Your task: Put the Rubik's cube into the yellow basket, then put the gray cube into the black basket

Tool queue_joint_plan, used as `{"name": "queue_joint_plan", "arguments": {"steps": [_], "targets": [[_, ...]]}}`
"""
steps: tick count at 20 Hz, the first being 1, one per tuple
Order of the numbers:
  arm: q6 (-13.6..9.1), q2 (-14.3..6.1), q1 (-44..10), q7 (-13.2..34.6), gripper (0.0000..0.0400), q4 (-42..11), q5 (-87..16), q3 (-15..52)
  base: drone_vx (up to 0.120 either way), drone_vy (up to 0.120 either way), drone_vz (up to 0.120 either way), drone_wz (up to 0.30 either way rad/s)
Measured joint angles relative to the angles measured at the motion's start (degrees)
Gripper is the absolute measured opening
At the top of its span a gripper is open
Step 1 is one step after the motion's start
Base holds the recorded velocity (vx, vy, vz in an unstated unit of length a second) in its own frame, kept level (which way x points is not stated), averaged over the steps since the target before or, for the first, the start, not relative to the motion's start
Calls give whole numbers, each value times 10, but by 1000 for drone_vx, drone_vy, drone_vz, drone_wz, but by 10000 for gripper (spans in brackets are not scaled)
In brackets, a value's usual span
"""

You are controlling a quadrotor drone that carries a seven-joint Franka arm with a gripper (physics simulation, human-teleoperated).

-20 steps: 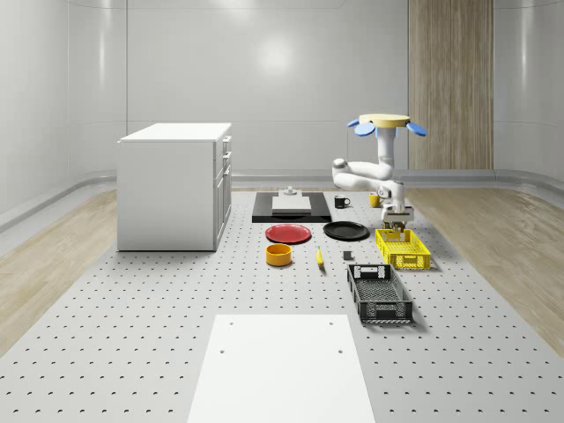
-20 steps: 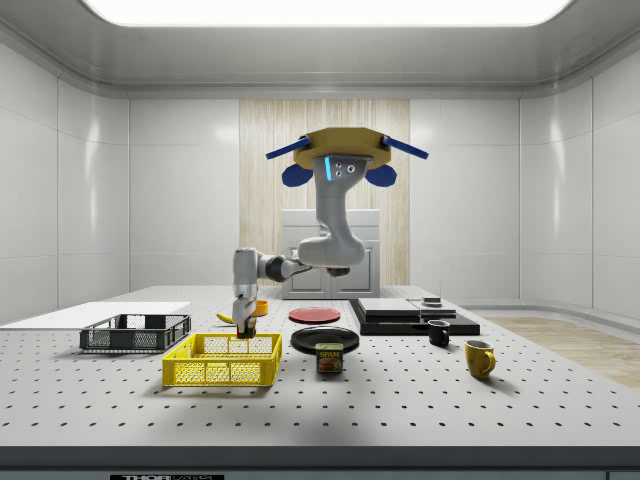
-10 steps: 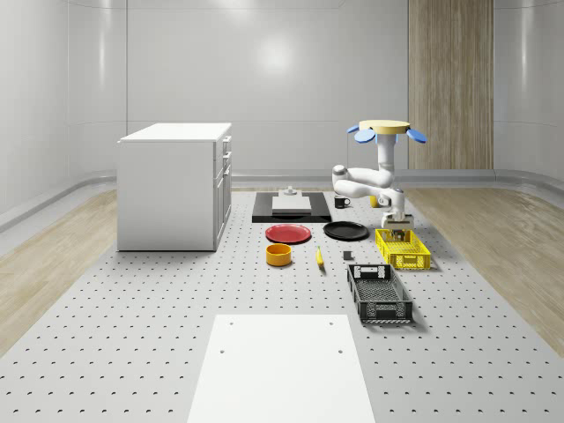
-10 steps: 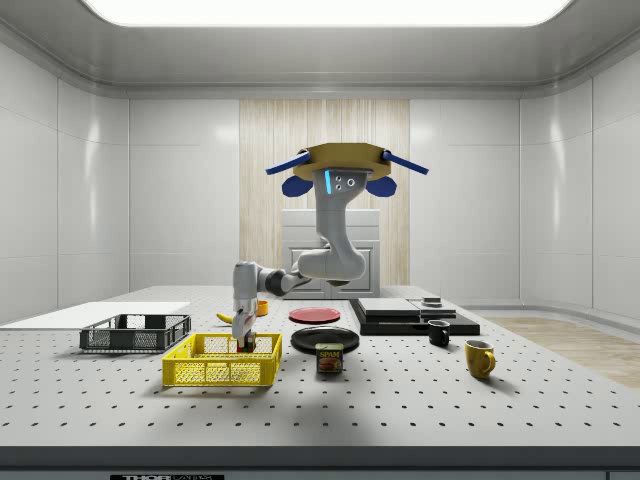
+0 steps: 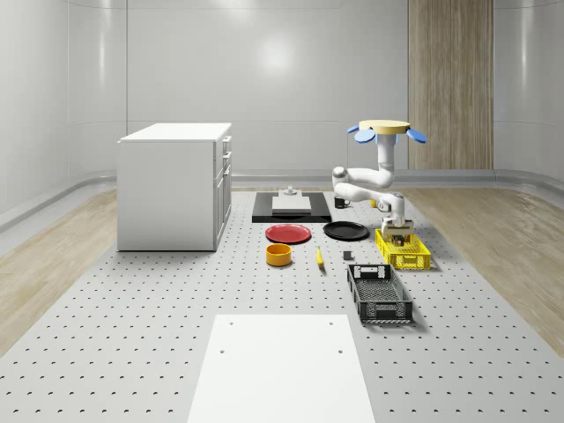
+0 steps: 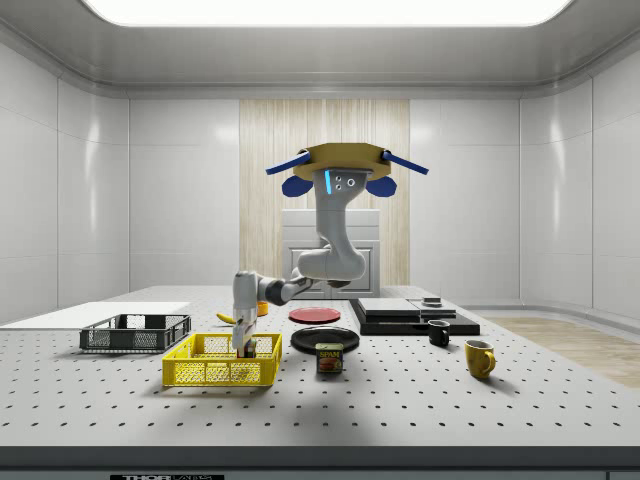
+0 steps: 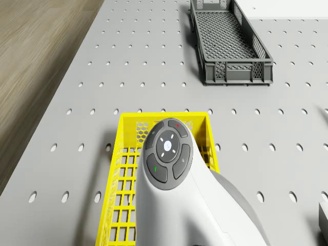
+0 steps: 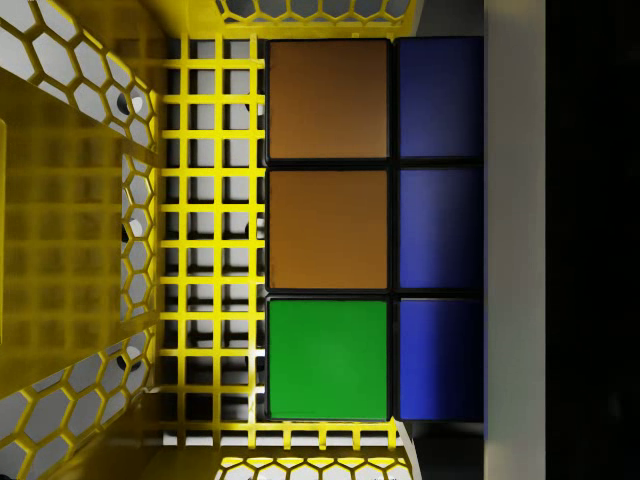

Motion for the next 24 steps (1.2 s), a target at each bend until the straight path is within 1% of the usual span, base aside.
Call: {"name": "queue_joint_plan", "arguments": {"steps": [4,5,8,13,17,22,24], "targets": [[5,3,-3,0,325,6,-15,-15,0,0,0,0],[5,3,-3,0,331,7,-17,-18,0,0,0,0],[4,5,-3,-1,367,7,-19,-19,0,0,0,0],[-9,6,4,-2,391,-3,4,6,0,0,0,0],[-21,7,10,-2,397,-12,29,34,0,0,120,0],[-28,7,13,-2,399,-17,46,52,0,0,120,0],[-29,7,14,-2,399,-18,49,55,0,-100,100,0]]}}
